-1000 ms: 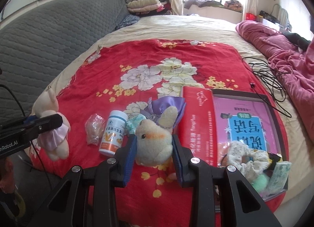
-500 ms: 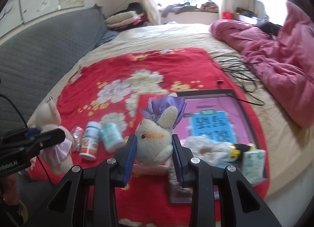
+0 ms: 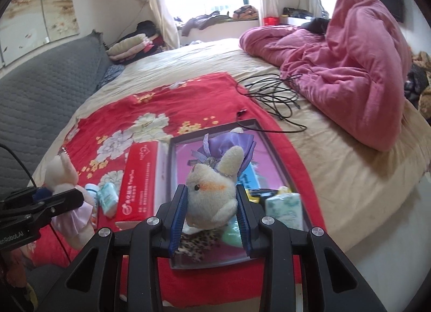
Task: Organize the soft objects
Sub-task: 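Carry bunny with right tool while left carries teddy bear toward the tray, then lower bunny into the tray with right tool while left lowers teddy bear beside it, then open right tool to release bunny while left opens to release teddy bear, then withdraw both open tools from the tray toward the remaining items, then grasp clear plastic bag with left tool while right grasps green tissue packet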
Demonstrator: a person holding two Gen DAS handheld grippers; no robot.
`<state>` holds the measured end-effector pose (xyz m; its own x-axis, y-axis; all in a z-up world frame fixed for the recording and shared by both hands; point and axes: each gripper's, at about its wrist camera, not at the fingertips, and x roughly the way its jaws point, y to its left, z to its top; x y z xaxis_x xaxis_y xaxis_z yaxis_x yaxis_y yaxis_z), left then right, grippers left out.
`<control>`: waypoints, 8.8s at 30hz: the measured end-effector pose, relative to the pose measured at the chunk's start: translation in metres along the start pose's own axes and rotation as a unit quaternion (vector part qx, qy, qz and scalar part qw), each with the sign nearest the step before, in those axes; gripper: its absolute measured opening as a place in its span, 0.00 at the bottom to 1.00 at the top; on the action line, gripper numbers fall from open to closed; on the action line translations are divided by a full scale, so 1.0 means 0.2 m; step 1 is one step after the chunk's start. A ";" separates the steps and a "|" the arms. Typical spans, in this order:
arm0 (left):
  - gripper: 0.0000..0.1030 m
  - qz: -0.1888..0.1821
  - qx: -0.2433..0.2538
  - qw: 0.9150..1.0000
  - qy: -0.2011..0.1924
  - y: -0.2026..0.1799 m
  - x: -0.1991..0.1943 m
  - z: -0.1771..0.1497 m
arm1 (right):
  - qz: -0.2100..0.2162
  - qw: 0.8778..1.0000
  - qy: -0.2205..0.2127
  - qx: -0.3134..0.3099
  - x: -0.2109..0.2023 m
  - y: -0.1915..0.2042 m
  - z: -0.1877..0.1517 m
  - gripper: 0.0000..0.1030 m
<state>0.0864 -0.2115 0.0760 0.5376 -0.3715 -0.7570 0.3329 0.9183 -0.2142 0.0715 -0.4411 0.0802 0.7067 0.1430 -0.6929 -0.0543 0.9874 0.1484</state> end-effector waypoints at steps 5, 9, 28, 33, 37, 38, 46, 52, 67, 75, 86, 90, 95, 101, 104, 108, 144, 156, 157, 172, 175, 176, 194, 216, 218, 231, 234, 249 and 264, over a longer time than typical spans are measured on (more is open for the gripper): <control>0.37 -0.014 0.011 1.000 0.011 -0.08 0.09 0.02 | -0.002 1.000 0.001 0.008 0.00 -0.07 -0.02 0.34; 0.37 -0.019 0.025 0.999 0.023 -0.15 0.17 0.01 | -0.002 1.000 0.002 0.015 0.01 -0.11 -0.03 0.34; 0.37 -0.030 0.059 0.993 0.094 -0.36 0.58 -0.07 | 0.002 0.999 0.021 0.044 0.12 -0.28 -0.09 0.35; 0.37 -0.025 0.062 0.992 0.103 -0.36 0.65 -0.07 | 0.006 0.999 0.028 0.045 0.15 -0.30 -0.10 0.35; 0.37 -0.022 0.064 0.992 0.109 -0.34 0.70 -0.06 | 0.009 0.998 0.033 0.047 0.19 -0.31 -0.10 0.35; 0.37 -0.020 0.063 0.991 0.112 -0.33 0.72 -0.06 | 0.009 0.998 0.034 0.048 0.19 -0.31 -0.10 0.35; 0.37 -0.014 0.055 0.992 0.116 -0.30 0.78 -0.04 | 0.015 0.998 0.039 0.054 0.24 -0.33 -0.10 0.35; 0.37 -0.008 0.051 0.992 0.118 -0.27 0.83 -0.02 | 0.011 0.998 0.043 0.044 0.28 -0.31 -0.08 0.35; 0.37 -0.003 0.044 0.993 0.112 -0.24 0.87 0.02 | 0.019 0.997 0.068 0.032 0.42 -0.27 -0.10 0.35; 0.37 -0.014 0.040 0.993 0.109 -0.23 0.85 0.02 | 0.010 0.995 0.084 0.044 0.50 -0.31 -0.14 0.35; 0.38 -0.037 0.030 0.993 0.106 -0.23 0.83 0.01 | -0.001 0.995 0.083 0.047 0.54 -0.33 -0.15 0.36; 0.38 -0.039 0.034 0.993 0.105 -0.24 0.82 -0.01 | -0.011 0.996 0.081 0.030 0.54 -0.30 -0.15 0.37; 0.38 -0.064 0.026 0.991 0.111 -0.25 0.80 -0.03 | -0.024 0.996 0.076 0.027 0.55 -0.31 -0.14 0.38; 0.38 -0.049 0.050 0.991 0.114 -0.29 0.82 -0.05 | -0.028 0.996 0.075 0.028 0.55 -0.31 -0.14 0.41; 0.39 -0.044 0.054 0.991 0.113 -0.29 0.83 -0.04 | -0.031 0.996 0.075 0.026 0.54 -0.31 -0.15 0.41; 0.40 -0.039 0.061 0.991 0.115 -0.30 0.84 -0.04 | -0.034 0.996 0.074 0.025 0.52 -0.31 -0.15 0.44; 0.43 -0.039 0.054 0.991 0.120 -0.26 0.83 -0.01 | -0.057 0.996 0.065 0.036 0.43 -0.34 -0.09 0.62; 0.46 -0.059 0.038 0.991 0.114 -0.23 0.78 0.00 | -0.061 0.995 0.065 0.042 0.42 -0.33 -0.10 0.65; 0.47 -0.063 0.037 0.991 0.114 -0.23 0.77 -0.01 | -0.062 0.995 0.066 0.041 0.42 -0.33 -0.10 0.65; 0.57 -0.068 0.034 0.992 0.100 -0.22 0.67 -0.02 | -0.068 0.995 0.060 0.039 0.38 -0.31 -0.10 0.70; 0.58 -0.068 0.035 0.993 0.090 -0.22 0.63 -0.01 | -0.070 0.995 0.057 0.038 0.36 -0.30 -0.09 0.70; 0.59 -0.067 0.034 0.993 0.088 -0.22 0.62 -0.01 | -0.071 0.995 0.055 0.038 0.36 -0.30 -0.09 0.70; 0.64 -0.050 0.029 0.997 0.049 -0.17 0.40 -0.01 | -0.091 0.995 0.033 0.033 0.23 -0.23 -0.05 0.74; 0.66 -0.016 -0.006 1.000 0.020 0.06 0.12 -0.07 | -0.075 0.997 0.010 -0.020 0.12 0.06 0.01 0.75; 0.66 -0.011 -0.013 1.000 0.016 0.10 0.09 -0.08 | -0.069 0.997 0.009 -0.029 0.12 0.11 0.01 0.75; 0.66 0.056 -0.116 0.992 0.017 0.68 -0.08 -0.28 | -0.003 0.992 0.032 -0.120 0.27 0.62 -0.02 0.75; 0.66 0.072 -0.154 0.985 0.022 0.86 -0.09 -0.35 | 0.012 0.987 0.040 -0.152 0.32 0.77 -0.03 0.75; 0.66 0.066 -0.255 0.962 0.068 1.35 0.09 -0.49 | 0.037 0.922 0.150 -0.354 0.81 1.31 -0.16 0.75; 0.66 0.052 -0.271 0.956 0.097 1.46 0.30 -0.47 | 0.016 0.888 0.226 -0.401 1.20 1.39 -0.22 0.75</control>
<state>0.1426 0.0465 -0.0903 0.3750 -0.2896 -0.8806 -0.1933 0.9046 -0.3798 0.1947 -0.1296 -0.0766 0.3498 0.0048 -0.9368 -0.6815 0.6874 -0.2509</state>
